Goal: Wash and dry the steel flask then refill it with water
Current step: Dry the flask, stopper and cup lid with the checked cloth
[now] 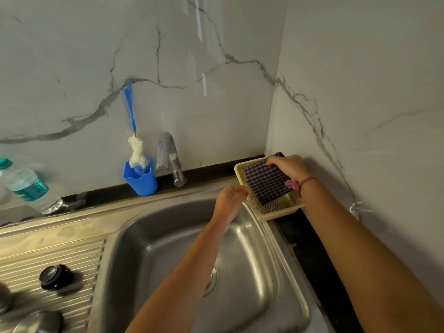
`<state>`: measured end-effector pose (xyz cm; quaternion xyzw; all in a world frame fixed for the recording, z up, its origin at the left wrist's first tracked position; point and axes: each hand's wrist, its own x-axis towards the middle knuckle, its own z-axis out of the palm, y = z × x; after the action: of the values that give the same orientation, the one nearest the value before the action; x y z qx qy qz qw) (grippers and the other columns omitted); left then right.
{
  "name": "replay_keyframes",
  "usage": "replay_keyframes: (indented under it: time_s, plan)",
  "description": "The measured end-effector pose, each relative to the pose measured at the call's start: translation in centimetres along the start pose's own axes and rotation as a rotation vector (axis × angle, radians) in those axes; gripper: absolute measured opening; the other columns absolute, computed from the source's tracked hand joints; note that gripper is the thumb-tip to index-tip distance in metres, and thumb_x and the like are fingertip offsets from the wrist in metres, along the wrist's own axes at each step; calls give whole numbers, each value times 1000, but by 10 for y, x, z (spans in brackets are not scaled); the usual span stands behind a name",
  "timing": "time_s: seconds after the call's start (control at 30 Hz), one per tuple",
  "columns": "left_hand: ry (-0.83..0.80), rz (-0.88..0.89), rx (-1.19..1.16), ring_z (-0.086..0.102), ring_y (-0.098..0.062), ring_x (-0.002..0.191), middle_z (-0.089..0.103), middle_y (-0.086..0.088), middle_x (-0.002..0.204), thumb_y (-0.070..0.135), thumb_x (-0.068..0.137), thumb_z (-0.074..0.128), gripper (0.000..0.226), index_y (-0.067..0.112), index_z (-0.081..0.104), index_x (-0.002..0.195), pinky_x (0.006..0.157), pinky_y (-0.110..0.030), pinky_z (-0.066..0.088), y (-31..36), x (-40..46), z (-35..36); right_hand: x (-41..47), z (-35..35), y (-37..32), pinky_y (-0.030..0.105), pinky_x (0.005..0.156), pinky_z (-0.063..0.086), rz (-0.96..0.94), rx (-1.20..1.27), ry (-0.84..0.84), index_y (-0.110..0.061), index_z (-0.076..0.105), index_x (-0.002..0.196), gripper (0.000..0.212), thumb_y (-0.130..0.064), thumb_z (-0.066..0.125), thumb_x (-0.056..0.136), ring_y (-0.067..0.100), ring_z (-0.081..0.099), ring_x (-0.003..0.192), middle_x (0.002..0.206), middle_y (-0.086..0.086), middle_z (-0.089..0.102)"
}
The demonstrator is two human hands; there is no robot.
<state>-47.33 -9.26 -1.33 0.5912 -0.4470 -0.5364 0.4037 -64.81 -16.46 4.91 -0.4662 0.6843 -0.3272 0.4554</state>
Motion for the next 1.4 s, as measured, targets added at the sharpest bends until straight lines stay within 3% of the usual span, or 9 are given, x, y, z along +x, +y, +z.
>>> replay_keyframes:
  time_s: [0.07, 0.23, 0.43, 0.67, 0.87, 1.07, 1.13, 1.27, 1.4]
  plan:
    - [32, 16, -18, 61, -17, 112, 68, 0, 112, 25, 98, 58, 15, 19, 66, 110, 103, -37, 47, 6, -6, -3, -12, -6, -11, 31, 68, 54, -59, 3, -25, -4, 66, 97, 33, -32, 70, 80, 23, 66, 88, 97, 7, 69]
    - [27, -1, -108, 58, -17, 120, 65, 0, 127, 85, 71, 55, 85, 20, 63, 125, 111, -44, 39, 25, -23, -21, -54, -9, -36, 37, 82, 54, -139, 113, -134, -6, 70, 95, 32, -32, 75, 77, 24, 68, 92, 98, 8, 72]
    - [-132, -71, -299, 67, -24, 110, 74, -7, 113, 79, 83, 37, 78, 14, 66, 117, 102, -38, 47, 25, -63, -50, -109, 22, -22, 36, 85, 50, -78, 305, -241, -12, 68, 90, 19, -29, 73, 81, 24, 64, 94, 99, 7, 69]
    - [-113, -89, -457, 70, -24, 102, 72, -9, 112, 27, 93, 64, 37, 7, 61, 124, 87, -36, 55, -23, -110, -80, -134, 81, 41, 47, 96, 49, 107, 380, -391, -8, 65, 111, 43, -30, 77, 77, 31, 66, 101, 108, 11, 71]
    - [-5, -151, -411, 71, -24, 103, 73, -10, 113, 5, 91, 64, 32, 6, 60, 123, 77, -34, 59, -50, -138, -119, -146, 116, 66, 46, 97, 50, 164, 358, -541, 0, 63, 114, 34, -16, 70, 85, 32, 67, 103, 109, 17, 70]
    - [5, -129, -170, 72, -16, 100, 75, -6, 108, 1, 85, 72, 26, 10, 67, 110, 84, -30, 59, -55, -160, -155, -161, 151, 73, 22, 63, 51, 7, 62, -474, -9, 60, 108, 29, -18, 73, 84, 16, 67, 87, 101, 6, 69]
    - [32, -131, -82, 72, -17, 98, 74, -7, 106, -3, 78, 78, 38, 10, 61, 109, 85, -33, 59, -53, -163, -167, -166, 162, 70, 23, 67, 54, -59, -27, -462, -13, 59, 106, 32, -22, 77, 81, 14, 67, 89, 102, 3, 69]
    - [103, -165, 116, 68, -24, 104, 66, -13, 115, -8, 65, 85, 101, 29, 19, 133, 95, -44, 54, -56, -158, -199, -175, 178, 62, 37, 93, 53, -108, -154, -507, -21, 51, 109, 55, -25, 87, 67, 14, 65, 100, 107, -3, 67]
    - [41, -50, 563, 63, -23, 113, 62, -8, 125, 5, 67, 88, 91, 18, 40, 144, 100, -47, 51, -54, -160, -231, -188, 196, 51, 22, 76, 53, -132, -161, -520, -6, 42, 126, 71, -11, 85, 70, 8, 65, 94, 108, 1, 67]
